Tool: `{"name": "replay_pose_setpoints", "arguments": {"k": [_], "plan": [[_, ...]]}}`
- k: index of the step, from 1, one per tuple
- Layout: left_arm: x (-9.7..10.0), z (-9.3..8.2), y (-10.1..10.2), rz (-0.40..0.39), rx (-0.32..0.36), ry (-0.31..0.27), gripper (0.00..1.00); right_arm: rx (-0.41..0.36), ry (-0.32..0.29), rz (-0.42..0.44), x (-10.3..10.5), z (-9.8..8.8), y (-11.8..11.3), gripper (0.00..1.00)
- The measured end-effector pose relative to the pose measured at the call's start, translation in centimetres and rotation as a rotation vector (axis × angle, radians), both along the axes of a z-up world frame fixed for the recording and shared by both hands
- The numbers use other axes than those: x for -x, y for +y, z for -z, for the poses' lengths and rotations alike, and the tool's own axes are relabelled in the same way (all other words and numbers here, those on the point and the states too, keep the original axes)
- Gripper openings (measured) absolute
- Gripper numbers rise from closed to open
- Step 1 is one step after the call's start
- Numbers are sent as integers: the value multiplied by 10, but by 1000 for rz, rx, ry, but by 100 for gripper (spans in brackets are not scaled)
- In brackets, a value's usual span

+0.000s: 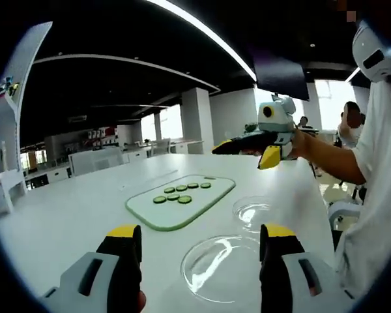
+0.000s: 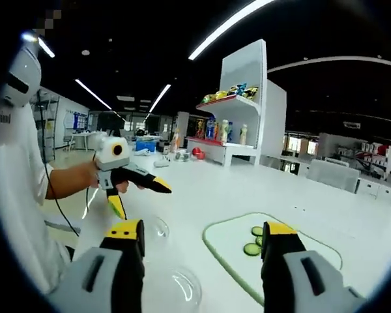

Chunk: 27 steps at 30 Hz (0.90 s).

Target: Open the petri dish lid, add cucumber slices into the petri dish, and close the lid

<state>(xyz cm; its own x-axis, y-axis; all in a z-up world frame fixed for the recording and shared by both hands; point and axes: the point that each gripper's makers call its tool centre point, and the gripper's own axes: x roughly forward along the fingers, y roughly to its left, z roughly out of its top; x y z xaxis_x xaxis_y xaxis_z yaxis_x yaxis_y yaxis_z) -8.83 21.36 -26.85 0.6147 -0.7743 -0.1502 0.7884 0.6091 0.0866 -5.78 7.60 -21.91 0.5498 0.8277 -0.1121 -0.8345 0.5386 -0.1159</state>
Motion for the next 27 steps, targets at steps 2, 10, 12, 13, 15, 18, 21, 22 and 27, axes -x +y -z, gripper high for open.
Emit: {"name": "replay_pose_setpoints", "arguments": {"k": [2, 10, 12, 13, 15, 18, 21, 22, 27], "plan": [[-3, -1, 4, -28, 13, -1, 74, -24, -8, 33, 1, -5, -13, 72], [-8, -25, 21, -122, 61, -60, 74, -102, -35, 174, 0, -17, -64, 71], [-10, -27, 29, -143, 62, -69, 74, -109, -41, 202, 2, -19, -76, 71], [-11, -28, 32, -155, 68, -74, 74, -111, -45, 220, 2, -19, -83, 71], [-12, -32, 41, -181, 82, -84, 74, -118, -51, 255, 5, -20, -99, 71], [-13, -34, 51, -221, 92, -97, 74, -125, -57, 298, 9, -20, -117, 71], [-13, -35, 60, -250, 108, -100, 74, -129, -54, 325, 14, -17, -129, 70], [-13, -35, 62, -257, 115, -100, 74, -131, -52, 339, 16, -15, -134, 70], [-10, -37, 75, -301, 138, -108, 74, -152, -42, 374, 27, -9, -150, 70]]}}
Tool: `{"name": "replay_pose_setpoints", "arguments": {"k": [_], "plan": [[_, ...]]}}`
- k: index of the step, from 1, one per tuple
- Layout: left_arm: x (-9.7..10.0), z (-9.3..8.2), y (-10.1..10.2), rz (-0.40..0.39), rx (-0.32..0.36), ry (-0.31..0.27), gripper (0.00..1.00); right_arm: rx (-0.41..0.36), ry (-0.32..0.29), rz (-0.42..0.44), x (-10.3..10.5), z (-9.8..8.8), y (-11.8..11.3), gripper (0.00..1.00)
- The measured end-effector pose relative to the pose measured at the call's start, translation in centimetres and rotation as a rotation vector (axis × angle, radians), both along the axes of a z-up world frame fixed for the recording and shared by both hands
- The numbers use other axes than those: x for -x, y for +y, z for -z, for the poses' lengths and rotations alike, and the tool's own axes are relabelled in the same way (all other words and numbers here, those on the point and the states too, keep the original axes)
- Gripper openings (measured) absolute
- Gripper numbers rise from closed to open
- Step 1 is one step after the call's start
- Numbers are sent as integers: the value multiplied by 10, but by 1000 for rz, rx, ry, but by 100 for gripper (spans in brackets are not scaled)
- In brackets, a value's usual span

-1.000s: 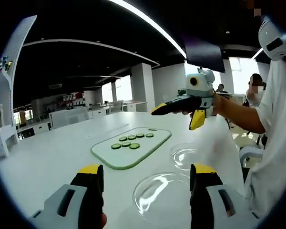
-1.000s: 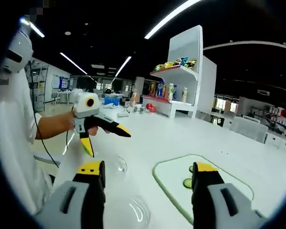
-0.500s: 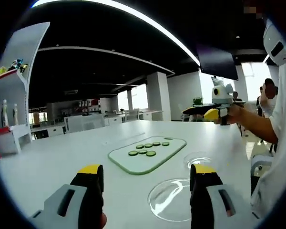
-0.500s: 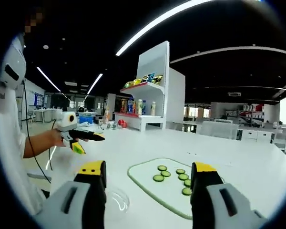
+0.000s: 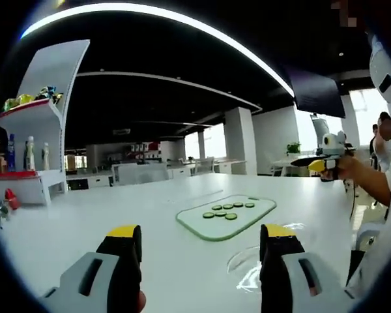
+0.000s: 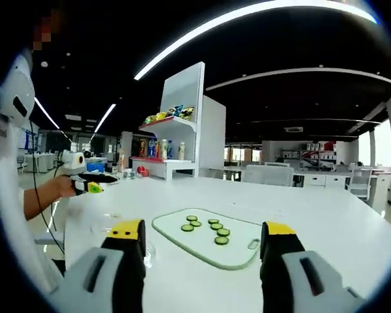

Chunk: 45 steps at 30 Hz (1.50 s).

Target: Open the petri dish lid, add cucumber slices into the petri dish, and close the lid

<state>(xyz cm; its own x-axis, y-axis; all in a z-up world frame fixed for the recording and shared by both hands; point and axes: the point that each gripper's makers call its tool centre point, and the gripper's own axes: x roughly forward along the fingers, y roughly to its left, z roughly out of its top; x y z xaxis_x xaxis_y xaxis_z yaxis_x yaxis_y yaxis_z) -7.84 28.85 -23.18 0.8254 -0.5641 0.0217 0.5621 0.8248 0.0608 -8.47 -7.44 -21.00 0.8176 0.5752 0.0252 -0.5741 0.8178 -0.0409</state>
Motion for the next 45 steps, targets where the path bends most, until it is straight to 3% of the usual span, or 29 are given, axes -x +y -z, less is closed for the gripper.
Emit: {"name": "replay_pose_setpoints", "arguments": {"k": [10, 18, 35, 45], "plan": [[6, -3, 17, -49, 12, -21, 74, -40, 7, 92, 9, 10, -41, 70], [15, -9, 17, -73, 0, -48, 75, -60, 2, 117, 8, 11, -51, 70], [23, -13, 13, -64, -5, -51, 76, -55, -9, 128, 11, 3, -51, 68], [30, -18, 3, -27, -23, -61, 77, 23, 29, 59, 4, -4, -34, 64]]}}
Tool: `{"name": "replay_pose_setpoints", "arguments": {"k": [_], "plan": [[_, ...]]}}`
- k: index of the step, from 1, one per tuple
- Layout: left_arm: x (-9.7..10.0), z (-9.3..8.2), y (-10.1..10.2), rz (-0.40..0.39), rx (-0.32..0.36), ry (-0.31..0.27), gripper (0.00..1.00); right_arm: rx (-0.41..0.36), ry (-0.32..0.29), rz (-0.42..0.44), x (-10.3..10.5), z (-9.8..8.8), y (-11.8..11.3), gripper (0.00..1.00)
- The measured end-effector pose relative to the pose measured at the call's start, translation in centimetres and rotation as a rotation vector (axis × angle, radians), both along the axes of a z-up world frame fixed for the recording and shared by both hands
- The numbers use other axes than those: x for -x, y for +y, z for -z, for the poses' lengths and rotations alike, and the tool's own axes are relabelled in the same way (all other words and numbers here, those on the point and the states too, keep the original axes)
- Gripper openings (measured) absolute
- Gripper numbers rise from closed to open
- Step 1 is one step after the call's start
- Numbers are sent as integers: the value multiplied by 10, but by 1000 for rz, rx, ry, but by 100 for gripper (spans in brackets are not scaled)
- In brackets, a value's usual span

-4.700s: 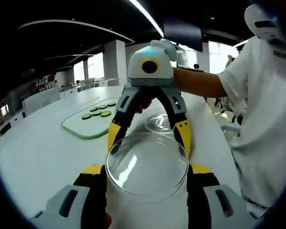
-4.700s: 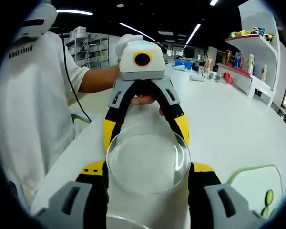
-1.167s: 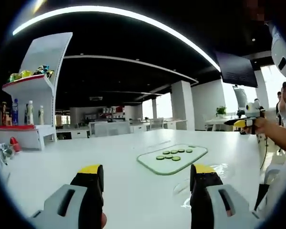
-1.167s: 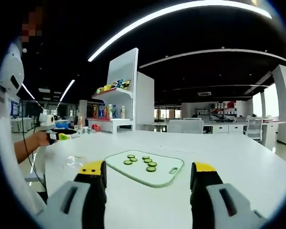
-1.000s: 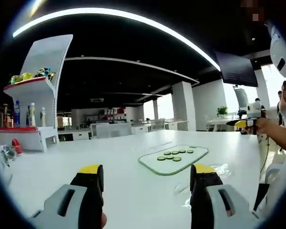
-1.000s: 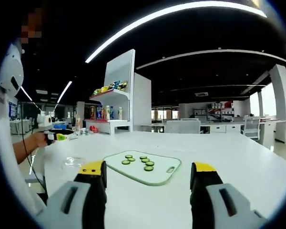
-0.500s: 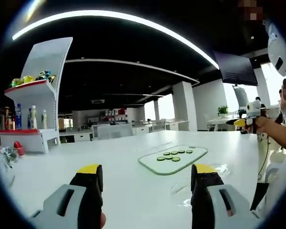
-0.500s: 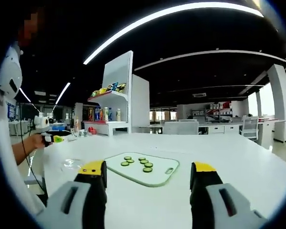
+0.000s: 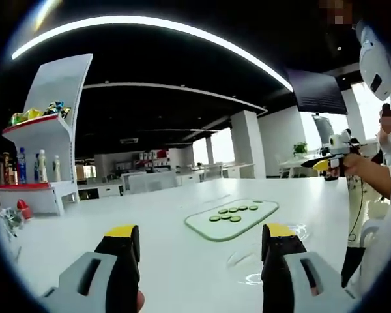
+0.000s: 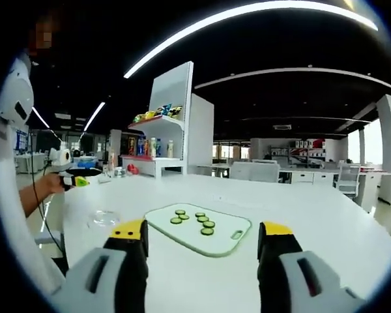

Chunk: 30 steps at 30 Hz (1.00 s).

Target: Open the petri dish lid, add cucumber slices into the petri dish, and close the lid

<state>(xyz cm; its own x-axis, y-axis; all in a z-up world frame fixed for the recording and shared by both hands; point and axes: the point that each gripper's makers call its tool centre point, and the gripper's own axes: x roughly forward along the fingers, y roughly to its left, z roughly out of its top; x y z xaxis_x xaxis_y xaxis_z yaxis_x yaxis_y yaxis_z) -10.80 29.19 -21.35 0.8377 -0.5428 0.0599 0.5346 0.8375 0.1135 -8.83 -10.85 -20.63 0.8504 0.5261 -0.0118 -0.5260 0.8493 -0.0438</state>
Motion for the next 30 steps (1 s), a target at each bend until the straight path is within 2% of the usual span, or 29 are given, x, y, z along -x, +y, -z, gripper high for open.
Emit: {"name": "replay_pose_setpoints", "arguments": {"k": [4, 5, 11, 17, 30], "plan": [[2, 3, -2, 11, -8, 8, 77, 12, 44, -6, -10, -4, 3, 63], [3, 4, -2, 13, -8, 11, 77, 6, 77, -4, -15, -3, 4, 63], [9, 8, 0, 13, 0, 21, 77, 46, 121, 13, -37, 0, 7, 62], [13, 6, 1, 19, 11, 25, 77, 76, 142, -13, -47, 2, 16, 62], [18, 6, -4, 47, 7, 29, 78, 213, 165, -102, -69, 8, 41, 59]]}}
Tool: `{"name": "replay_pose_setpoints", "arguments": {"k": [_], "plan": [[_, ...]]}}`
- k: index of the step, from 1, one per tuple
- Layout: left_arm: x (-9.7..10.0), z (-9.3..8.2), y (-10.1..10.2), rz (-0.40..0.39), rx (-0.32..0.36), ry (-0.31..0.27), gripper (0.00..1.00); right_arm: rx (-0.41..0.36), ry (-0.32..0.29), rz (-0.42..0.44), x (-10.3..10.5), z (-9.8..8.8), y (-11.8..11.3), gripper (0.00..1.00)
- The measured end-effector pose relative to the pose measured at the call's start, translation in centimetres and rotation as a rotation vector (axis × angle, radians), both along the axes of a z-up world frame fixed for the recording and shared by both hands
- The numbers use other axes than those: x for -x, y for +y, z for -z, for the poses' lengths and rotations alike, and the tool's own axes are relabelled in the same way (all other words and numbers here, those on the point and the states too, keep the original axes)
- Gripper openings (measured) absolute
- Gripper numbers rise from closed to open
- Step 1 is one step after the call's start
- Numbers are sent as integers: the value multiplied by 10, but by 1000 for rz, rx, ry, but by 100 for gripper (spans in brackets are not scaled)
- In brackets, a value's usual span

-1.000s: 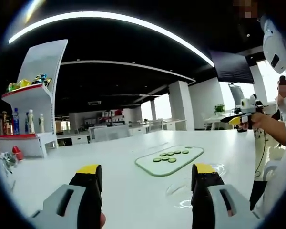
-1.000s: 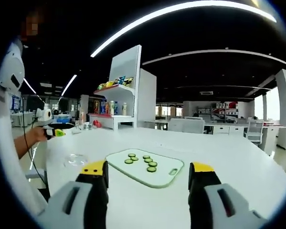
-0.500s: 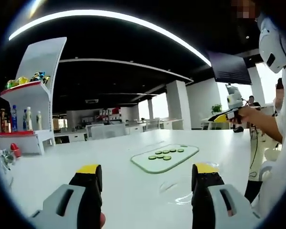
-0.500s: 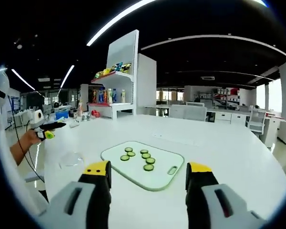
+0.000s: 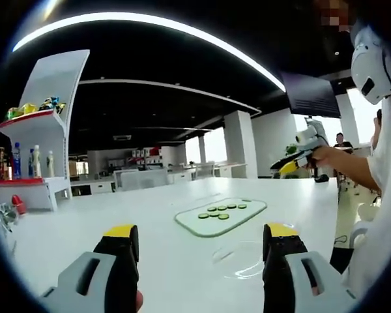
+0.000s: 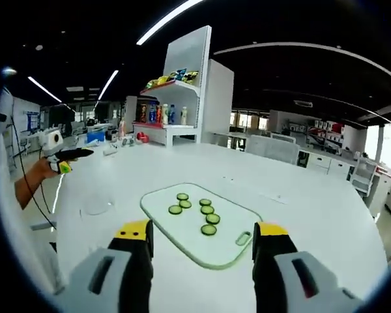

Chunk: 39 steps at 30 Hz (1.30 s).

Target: Open the petri dish lid, add cucumber slices into the petri dish, and close the lid

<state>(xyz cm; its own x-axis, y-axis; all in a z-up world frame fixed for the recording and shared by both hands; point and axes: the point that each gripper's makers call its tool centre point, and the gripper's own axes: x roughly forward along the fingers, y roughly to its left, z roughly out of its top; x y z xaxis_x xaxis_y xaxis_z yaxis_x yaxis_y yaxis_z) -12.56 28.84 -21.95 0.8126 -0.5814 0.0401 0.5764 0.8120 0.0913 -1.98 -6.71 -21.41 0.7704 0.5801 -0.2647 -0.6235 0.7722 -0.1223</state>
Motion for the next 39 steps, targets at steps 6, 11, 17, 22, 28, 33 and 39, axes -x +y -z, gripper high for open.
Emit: {"name": "replay_pose_setpoints", "arguments": {"k": [6, 11, 17, 22, 28, 33, 39], "plan": [[4, 1, -1, 3, -3, 0, 78, 42, 31, -31, -9, 1, 8, 51], [7, 3, -3, 7, -7, -1, 78, 58, 48, -55, -17, 2, 15, 52], [9, 5, -9, 20, -5, 3, 78, 101, 81, -68, -30, 10, 22, 53], [12, 6, -12, 28, -6, 6, 78, 124, 107, -74, -41, 15, 27, 53], [15, 9, -14, 33, -12, 12, 78, 122, 158, -91, -47, 26, 38, 53], [16, 10, -15, 35, -4, 13, 78, 158, 184, -109, -51, 34, 45, 52], [16, 12, -14, 31, -3, 20, 78, 193, 220, -118, -65, 48, 49, 50]]}}
